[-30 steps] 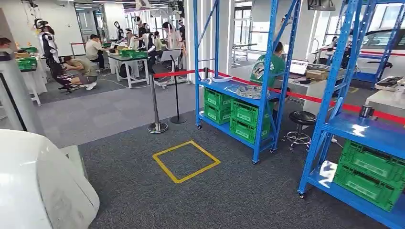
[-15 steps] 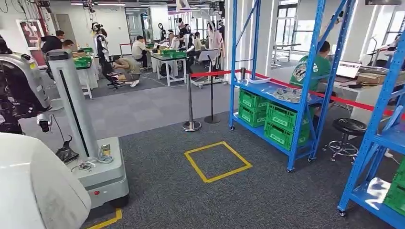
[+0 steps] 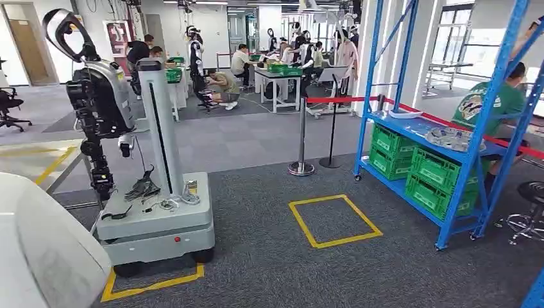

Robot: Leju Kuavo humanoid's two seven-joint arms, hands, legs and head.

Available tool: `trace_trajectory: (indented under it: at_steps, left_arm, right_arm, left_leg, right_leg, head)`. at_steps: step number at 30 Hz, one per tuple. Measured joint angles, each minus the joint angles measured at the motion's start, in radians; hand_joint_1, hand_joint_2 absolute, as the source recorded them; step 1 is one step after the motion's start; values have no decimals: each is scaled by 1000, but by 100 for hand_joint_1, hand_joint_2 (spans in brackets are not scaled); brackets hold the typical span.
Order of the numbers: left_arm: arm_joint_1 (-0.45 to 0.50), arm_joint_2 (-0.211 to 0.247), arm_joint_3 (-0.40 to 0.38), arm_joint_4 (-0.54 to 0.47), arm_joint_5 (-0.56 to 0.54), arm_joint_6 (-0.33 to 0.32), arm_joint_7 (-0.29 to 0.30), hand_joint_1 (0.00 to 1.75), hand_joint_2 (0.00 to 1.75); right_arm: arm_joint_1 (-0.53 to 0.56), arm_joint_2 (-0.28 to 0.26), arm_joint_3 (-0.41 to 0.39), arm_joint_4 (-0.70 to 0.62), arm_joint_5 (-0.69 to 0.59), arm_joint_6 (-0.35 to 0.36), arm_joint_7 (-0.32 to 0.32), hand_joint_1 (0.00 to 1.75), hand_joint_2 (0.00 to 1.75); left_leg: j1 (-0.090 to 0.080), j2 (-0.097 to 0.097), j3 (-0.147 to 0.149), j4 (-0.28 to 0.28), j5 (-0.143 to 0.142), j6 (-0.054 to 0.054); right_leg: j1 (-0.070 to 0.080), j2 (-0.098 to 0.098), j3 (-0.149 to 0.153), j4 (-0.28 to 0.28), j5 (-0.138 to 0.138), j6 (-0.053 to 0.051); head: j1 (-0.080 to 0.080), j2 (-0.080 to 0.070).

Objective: Take the parts from the cabinet and place them on the table.

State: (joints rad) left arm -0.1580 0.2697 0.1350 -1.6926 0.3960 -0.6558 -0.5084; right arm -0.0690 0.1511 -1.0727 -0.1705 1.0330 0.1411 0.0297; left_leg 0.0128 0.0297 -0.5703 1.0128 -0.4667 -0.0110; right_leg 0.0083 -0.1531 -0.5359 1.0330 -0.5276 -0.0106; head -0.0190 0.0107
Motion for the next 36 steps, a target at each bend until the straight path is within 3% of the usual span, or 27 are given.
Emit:
trace_trajectory:
  at_steps: [1,2,4,5,6,8,9,10,11,14,15,16,17,19,20,21,23,24,25,26,29,30,31,32,33,35,36]
  left_arm:
    - [-6,1,4,0,0,7,-15,175,175]
    - [-14,0,6,0,-1,16,-22,175,175]
    - [-9,-5,13,1,-2,35,-31,175,175]
    - [-2,-5,19,0,0,40,-36,175,175]
    - [8,-5,31,-5,3,45,-41,175,175]
    - [40,-6,57,-26,15,46,-46,175,175]
    - [58,-7,72,-41,22,44,-45,175,175]
    - [73,-9,85,-52,26,43,-45,175,175]
    - [83,-10,94,-59,27,41,-45,175,175]
    - [117,-14,112,-82,21,41,-41,175,175]
    - [131,-13,121,-91,19,46,-39,175,175]
    - [149,-13,131,-100,21,48,-44,175,175]
    - [159,-11,142,-110,26,47,-45,175,175]
    - [170,-13,143,-113,52,35,-32,175,175]
    - [173,-14,142,-112,54,34,-21,175,175]
    - [172,-16,141,-109,53,34,-12,175,175]
    - [161,-20,133,-105,41,43,-3,175,175]
    - [154,-21,126,-104,40,46,1,175,175]
    - [147,-23,119,-104,39,49,7,175,175]
    - [143,-26,111,-100,37,51,9,175,175]
    - [141,-32,98,-96,34,57,12,175,175]
    - [139,-32,95,-96,34,58,11,175,175]
    - [139,-33,93,-96,34,58,11,175,175]
    - [132,-33,90,-96,34,58,8,175,175]
    - [130,-37,87,-95,31,60,6,175,175]
    - [137,-47,82,-97,19,62,-7,175,175]
    - [145,-52,82,-99,14,62,-13,175,175]
  right_arm:
    - [-1,0,0,0,2,0,4,0,0]
    - [0,2,0,0,4,-2,13,0,0]
    - [3,6,0,0,9,-5,22,0,0]
    - [5,6,0,0,11,-5,16,0,0]
    - [7,6,0,0,16,-4,10,0,0]
    - [8,6,4,0,32,-3,5,0,0]
    - [8,5,10,0,40,0,4,0,0]
    - [8,3,15,0,45,1,4,0,0]
    - [10,0,19,0,45,2,5,0,0]
    - [4,0,26,0,50,3,-1,0,0]
    - [3,0,27,0,53,5,-9,0,0]
    - [1,-1,31,0,54,9,-21,0,0]
    - [2,-3,33,0,53,10,-26,0,0]
    - [7,-8,34,0,53,10,-8,0,0]
    - [8,-11,34,0,48,10,0,0,0]
    - [8,-13,34,0,42,10,6,0,0]
    - [3,-15,33,0,34,10,15,0,0]
    - [1,-15,33,0,32,10,24,0,0]
    - [-1,-15,33,0,27,10,31,0,0]
    - [-1,-20,33,0,26,9,36,0,0]
    - [-4,-19,32,0,24,7,40,0,0]
    - [-6,-19,32,0,24,6,40,0,0]
    - [-6,-19,31,0,24,6,39,0,0]
    - [-5,-19,31,0,24,6,38,0,0]
    - [-4,-19,31,0,23,6,36,0,0]
    - [2,-19,31,0,21,8,33,0,0]
    - [5,-19,31,0,22,10,33,0,0]
  left_leg:
    - [0,-9,1,-3,3,4]
    - [0,-20,-1,-2,7,10]
    - [-1,-47,-6,-1,8,13]
    - [-1,-62,-7,0,8,13]
    - [-1,-77,-7,1,8,12]
    - [0,-108,-6,5,7,10]
    - [1,-120,-6,6,6,6]
    - [4,-128,-9,9,5,2]
    - [-2,-143,-13,11,4,-8]
    - [7,-179,-23,-2,15,-31]
    - [6,-183,-29,-1,15,-36]
    - [5,-122,-33,19,2,-33]
    - [2,-70,-58,72,-36,-36]
    - [4,-42,-132,232,-117,-44]
    - [5,-40,-160,292,-138,-47]
    - [6,-38,-167,308,-134,-48]
    - [8,-27,-105,203,-69,-50]
    - [8,-7,-48,103,-28,-50]
    - [7,38,3,13,-9,-47]
    - [1,58,4,11,-15,-35]
    - [-5,19,-7,12,-10,-14]
    - [0,5,5,5,-7,-6]
    - [5,-5,8,0,-3,0]
    - [5,-16,7,0,0,5]
    - [5,-26,4,0,2,9]
    - [3,-54,-2,2,3,13]
    - [2,-68,-4,3,3,13]
  right_leg:
    - [-6,74,-6,25,-17,7]
    - [-9,121,-35,88,-55,8]
    - [-10,148,-118,252,-125,10]
    - [-10,150,-149,305,-135,11]
    - [-10,151,-157,309,-118,10]
    - [-13,158,-105,179,-30,5]
    - [-16,177,-62,84,16,3]
    - [-20,239,-32,11,30,1]
    - [-14,248,-30,5,27,3]
    - [-7,206,-28,4,30,-11]
    - [-14,190,-24,-8,37,-21]
    - [-15,177,-21,-14,40,-29]
    - [-14,166,-21,-16,40,-36]
    - [-10,133,-22,-16,37,-39]
    - [-9,117,-24,-15,36,-39]
    - [-8,101,-24,-15,36,-39]
    - [-9,71,-23,-14,33,-35]
    - [-10,59,-22,-12,31,-31]
    - [-7,47,-19,-6,27,-25]
    - [-2,39,-17,-4,22,-17]
    - [-5,13,-7,-8,22,-2]
    - [-6,1,-2,-8,17,7]
    - [-13,37,-2,4,6,17]
    - [-14,94,-21,44,-22,21]
    - [-15,128,-56,114,-60,22]
    - [-14,148,-140,278,-124,23]
    - [-14,150,-161,312,-122,22]
  head:
    - [1,0]
    - [2,0]
    - [3,0]
    - [2,0]
    - [3,0]
    - [3,0]
    - [3,0]
    - [3,0]
    - [2,0]
    - [3,0]
    - [2,0]
    - [2,0]
    - [2,0]
    - [1,0]
    - [2,0]
    - [2,0]
    - [2,0]
    - [1,0]
    - [2,0]
    - [3,0]
    - [2,0]
    - [3,0]
    - [3,0]
    - [3,0]
    - [5,0]
    - [5,0]
    - [5,0]
